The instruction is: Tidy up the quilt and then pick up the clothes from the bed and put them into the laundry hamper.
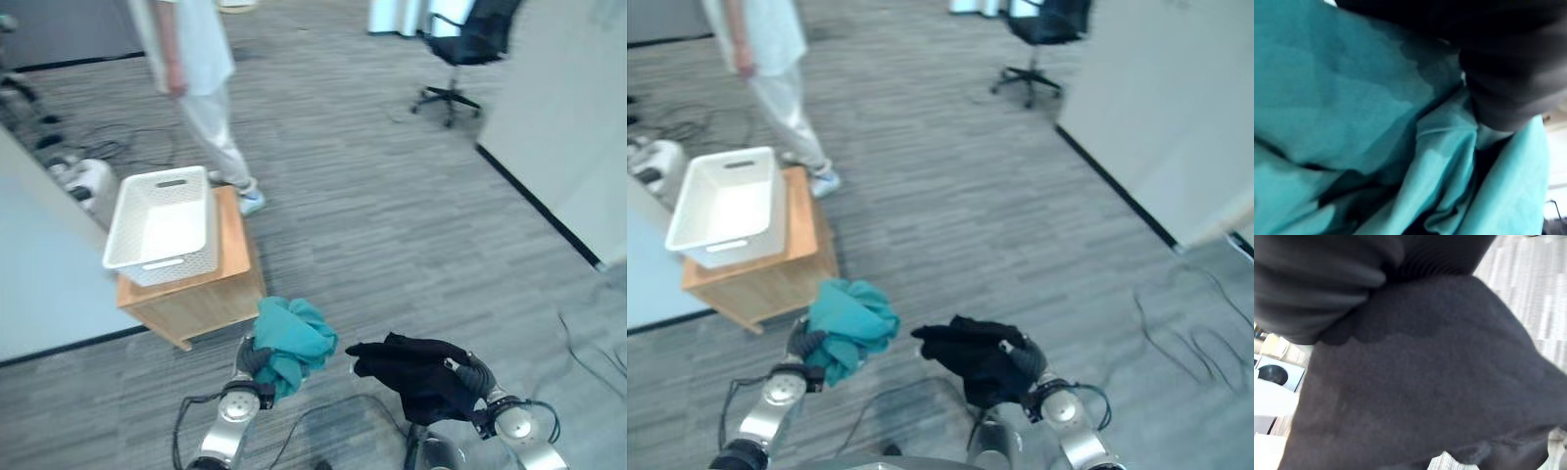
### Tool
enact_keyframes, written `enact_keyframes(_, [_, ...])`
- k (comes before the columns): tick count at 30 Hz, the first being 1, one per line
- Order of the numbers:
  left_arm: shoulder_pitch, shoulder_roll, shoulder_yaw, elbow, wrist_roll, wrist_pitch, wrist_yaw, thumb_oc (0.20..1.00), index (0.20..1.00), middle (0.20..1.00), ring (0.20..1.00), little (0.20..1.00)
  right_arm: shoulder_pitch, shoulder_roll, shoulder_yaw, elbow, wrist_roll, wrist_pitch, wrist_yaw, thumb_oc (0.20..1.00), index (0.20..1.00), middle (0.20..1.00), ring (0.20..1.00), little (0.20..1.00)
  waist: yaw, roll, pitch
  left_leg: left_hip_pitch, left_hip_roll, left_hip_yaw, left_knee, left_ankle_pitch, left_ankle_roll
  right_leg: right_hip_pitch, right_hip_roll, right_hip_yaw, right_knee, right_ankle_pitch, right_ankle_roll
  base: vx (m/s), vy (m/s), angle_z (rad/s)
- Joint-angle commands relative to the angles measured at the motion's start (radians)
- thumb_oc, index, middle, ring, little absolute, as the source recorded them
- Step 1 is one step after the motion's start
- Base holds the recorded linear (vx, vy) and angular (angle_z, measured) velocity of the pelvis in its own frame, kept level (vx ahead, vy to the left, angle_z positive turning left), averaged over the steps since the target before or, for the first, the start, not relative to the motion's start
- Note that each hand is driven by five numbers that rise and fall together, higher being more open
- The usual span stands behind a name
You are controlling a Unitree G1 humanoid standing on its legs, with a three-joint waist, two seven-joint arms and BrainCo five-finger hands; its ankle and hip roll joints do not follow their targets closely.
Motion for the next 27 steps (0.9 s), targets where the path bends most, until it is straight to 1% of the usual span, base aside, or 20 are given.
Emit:
enact_keyframes(1, [-0.028, 0.04, -0.02, -0.026, 0.082, -0.046, 0.014, 0.2, 0.2, 0.2, 0.2, 0.2, -0.04, 0.012, -0.058, -0.079, 0.0, -0.04, -0.008, 0.2, 0.2, 0.2, 0.2, 0.2, -0.022, -0.03, 0.014, 0.081, 0.051, 0.046, -0.03, -0.028, -0.145, 0.085, 0.028, 0.099, -0.089, 0.201, 0.064, 0.64, -0.438, 1.46])
enact_keyframes(2, [-0.014, 0.034, -0.022, -0.026, 0.081, -0.045, 0.012, 0.2, 0.2, 0.2, 0.2, 0.2, -0.042, 0.011, -0.044, -0.068, -0.009, -0.038, -0.01, 0.2, 0.2, 0.2, 0.2, 0.2, -0.018, -0.022, 0.016, 0.104, 0.084, 0.031, -0.008, 0.011, -0.162, 0.113, 0.055, 0.118, -0.067, 0.185, 0.053, 0.33, -0.228, 1.43])
enact_keyframes(3, [-0.014, 0.034, -0.022, -0.027, 0.081, -0.045, 0.012, 0.2, 0.2, 0.2, 0.2, 0.2, -0.042, 0.012, -0.044, -0.067, -0.009, -0.038, -0.01, 0.2, 0.2, 0.2, 0.2, 0.2, -0.019, -0.024, 0.015, 0.102, 0.082, 0.03, -0.009, 0.014, -0.162, 0.112, 0.053, 0.118, -0.066, 0.186, 0.053, 0.51, -0.523, 1.12])
enact_keyframes(4, [-0.015, 0.016, -0.021, 0.015, 0.031, -0.043, 0.017, 0.2, 0.2, 0.2, 0.2, 0.2, -0.08, -0.003, -0.012, -0.053, 0.012, -0.049, 0.002, 0.2, 0.2, 0.2, 0.2, 0.2, -0.012, -0.016, 0.034, -0.02, 0.151, 0.023, 0.274, 0.176, -0.184, 0.144, 0.093, 0.128, -0.016, 0.165, 0.003, 0.34, -0.545, 0.68])
enact_keyframes(5, [-0.018, 0.007, -0.028, 0.006, -0.009, -0.035, 0.009, 0.2, 0.2, 0.2, 0.2, 0.2, -0.094, -0.02, -0.005, -0.062, 0.036, -0.054, 0.002, 0.2, 0.2, 0.2, 0.2, 0.2, -0.001, -0.028, 0.057, -0.165, 0.156, -0.001, 0.504, 0.236, -0.172, 0.171, 0.088, 0.098, -0.022, 0.15, -0.04, 0.46, -0.739, 0.77])
enact_keyframes(6, [-0.013, 0.0, -0.028, -0.001, -0.035, -0.035, 0.003, 0.2, 0.2, 0.2, 0.2, 0.2, -0.105, -0.034, 0.003, -0.075, 0.048, -0.062, -0.001, 0.2, 0.2, 0.2, 0.2, 0.2, 0.014, -0.046, 0.075, -0.226, 0.162, 0.026, 0.609, 0.268, -0.146, 0.21, 0.087, 0.069, -0.043, 0.135, -0.066, 0.29, -0.545, 0.93])
enact_keyframes(8, [-0.003, 0.001, -0.03, -0.041, -0.042, -0.045, -0.013, 0.2, 0.2, 0.2, 0.2, 0.2, -0.119, -0.052, 0.005, -0.096, 0.056, -0.061, 0.004, 0.2, 0.2, 0.2, 0.2, 0.2, 0.036, -0.061, 0.104, -0.34, 0.153, 0.084, 0.758, 0.215, -0.139, 0.3, 0.104, 0.034, -0.089, 0.105, -0.088, 0.27, -0.361, 0.36])
enact_keyframes(9, [-0.003, 0.001, -0.03, -0.041, -0.042, -0.045, -0.013, 0.2, 0.2, 0.2, 0.2, 0.2, -0.119, -0.051, 0.005, -0.096, 0.056, -0.06, 0.004, 0.2, 0.2, 0.2, 0.2, 0.2, 0.035, -0.063, 0.102, -0.344, 0.151, 0.084, 0.758, 0.217, -0.138, 0.296, 0.102, 0.034, -0.089, 0.107, -0.088, 0.39, -0.289, -0.06])
enact_keyframes(10, [0.015, 0.0, -0.026, -0.062, -0.035, -0.045, -0.021, 0.2, 0.2, 0.2, 0.2, 0.2, -0.142, -0.061, 0.01, -0.092, 0.051, -0.059, 0.016, 0.2, 0.2, 0.2, 0.2, 0.2, 0.07, -0.067, 0.104, -0.445, 0.118, 0.155, 0.773, 0.165, -0.153, 0.345, 0.11, 0.011, -0.089, 0.06, -0.088, 0.45, -0.25, -0.07])
enact_keyframes(13, [0.033, -0.007, -0.02, -0.079, -0.049, -0.045, -0.039, 0.2, 0.2, 0.2, 0.2, 0.2, -0.151, -0.061, 0.02, -0.086, 0.039, -0.057, 0.027, 0.2, 0.2, 0.2, 0.2, 0.2, 0.09, -0.069, 0.089, -0.488, 0.112, 0.258, 0.668, 0.146, -0.15, 0.38, 0.121, -0.01, -0.089, 0.023, -0.087, 0.4, -0.129, -0.17])
enact_keyframes(14, [0.054, -0.012, -0.014, -0.088, -0.04, -0.042, -0.055, 0.2, 0.2, 0.2, 0.2, 0.2, -0.161, -0.06, 0.027, -0.073, 0.023, -0.056, 0.029, 0.2, 0.2, 0.2, 0.2, 0.2, 0.107, -0.064, 0.069, -0.478, 0.076, 0.352, 0.481, 0.137, -0.131, 0.409, 0.143, -0.033, -0.089, -0.008, -0.081, 0.48, -0.054, -0.15])
enact_keyframes(15, [0.055, -0.012, -0.014, -0.088, -0.04, -0.042, -0.055, 0.2, 0.2, 0.2, 0.2, 0.2, -0.161, -0.06, 0.028, -0.072, 0.023, -0.057, 0.029, 0.2, 0.2, 0.2, 0.2, 0.2, 0.107, -0.067, 0.069, -0.472, 0.07, 0.355, 0.472, 0.141, -0.13, 0.41, 0.138, -0.033, -0.089, -0.008, -0.079, 0.78, -0.042, 0.33])
enact_keyframes(16, [0.078, -0.017, -0.008, -0.092, -0.024, -0.036, -0.071, 0.2, 0.2, 0.2, 0.2, 0.2, -0.166, -0.051, 0.033, -0.057, 0.003, -0.06, 0.028, 0.2, 0.2, 0.2, 0.2, 0.2, 0.116, -0.055, 0.042, -0.457, 0.067, 0.479, 0.309, 0.13, -0.135, 0.46, 0.177, -0.071, -0.089, -0.055, -0.065, 0.46, 0.003, 0.5])
enact_keyframes(17, [0.083, -0.017, -0.008, -0.095, -0.023, -0.034, -0.072, 0.2, 0.2, 0.2, 0.2, 0.2, -0.165, -0.051, 0.034, -0.054, 0.002, -0.061, 0.027, 0.2, 0.2, 0.2, 0.2, 0.2, 0.117, -0.057, 0.041, -0.44, 0.054, 0.483, 0.279, 0.136, -0.133, 0.463, 0.171, -0.069, -0.089, -0.056, -0.062, 0.61, 0.017, 0.64])
enact_keyframes(20, [0.103, -0.015, 0.01, -0.106, -0.014, -0.018, -0.083, 0.2, 0.2, 0.2, 0.2, 0.2, -0.177, -0.038, 0.04, -0.048, -0.016, -0.058, 0.019, 0.2, 0.2, 0.2, 0.2, 0.2, 0.134, -0.047, 0.013, -0.36, 0.063, 0.661, 0.116, 0.197, -0.12, 0.534, 0.223, -0.138, -0.042, -0.08, -0.052, 0.59, 0.037, 0.33])
enact_keyframes(22, [0.121, -0.004, 0.016, -0.109, -0.006, -0.013, -0.074, 0.2, 0.2, 0.2, 0.2, 0.2, -0.174, -0.019, 0.056, -0.047, -0.036, -0.055, 0.027, 0.2, 0.2, 0.2, 0.2, 0.2, 0.155, -0.059, -0.002, -0.295, -0.005, 0.581, 0.035, 0.167, -0.053, 0.513, 0.208, -0.147, 0.118, -0.036, -0.013, 0.62, 0.149, 0.56])
enact_keyframes(24, [0.12, 0.007, 0.012, -0.094, 0.014, -0.006, -0.074, 0.2, 0.2, 0.2, 0.2, 0.2, -0.162, 0.0, 0.054, -0.031, -0.05, -0.061, 0.024, 0.2, 0.2, 0.2, 0.2, 0.2, 0.149, -0.072, -0.001, -0.224, -0.042, 0.561, -0.016, 0.148, -0.019, 0.456, 0.157, -0.17, 0.366, 0.103, 0.064, 0.42, 0.097, 1.03])
enact_keyframes(25, [0.119, 0.008, 0.013, -0.094, 0.014, -0.006, -0.074, 0.2, 0.2, 0.2, 0.2, 0.2, -0.163, 0.001, 0.054, -0.03, -0.051, -0.062, 0.023, 0.2, 0.2, 0.2, 0.2, 0.2, 0.147, -0.073, -0.001, -0.226, -0.044, 0.56, -0.017, 0.149, -0.016, 0.45, 0.154, -0.171, 0.377, 0.1, 0.064, 0.46, 0.043, 0.92])
enact_keyframes(26, [0.102, 0.028, 0.009, -0.08, 0.031, 0.009, -0.061, 0.2, 0.2, 0.2, 0.2, 0.2, -0.154, 0.01, 0.044, -0.05, -0.045, -0.056, 0.019, 0.2, 0.2, 0.2, 0.2, 0.2, 0.108, -0.06, 0.007, -0.172, -0.038, 0.498, -0.027, 0.12, 0.0, 0.338, 0.136, -0.106, 0.614, 0.161, 0.064, 0.49, 0.007, 1.27])
enact_keyframes(27, [0.083, 0.04, 0.004, -0.071, 0.042, 0.011, -0.053, 0.2, 0.2, 0.2, 0.2, 0.2, -0.146, 0.016, 0.034, -0.055, -0.037, -0.06, 0.011, 0.2, 0.2, 0.2, 0.2, 0.2, 0.089, -0.048, 0.016, -0.142, -0.021, 0.471, -0.03, 0.111, -0.005, 0.273, 0.12, -0.097, 0.687, 0.161, 0.064, 0.5, 0.0, 1.64])
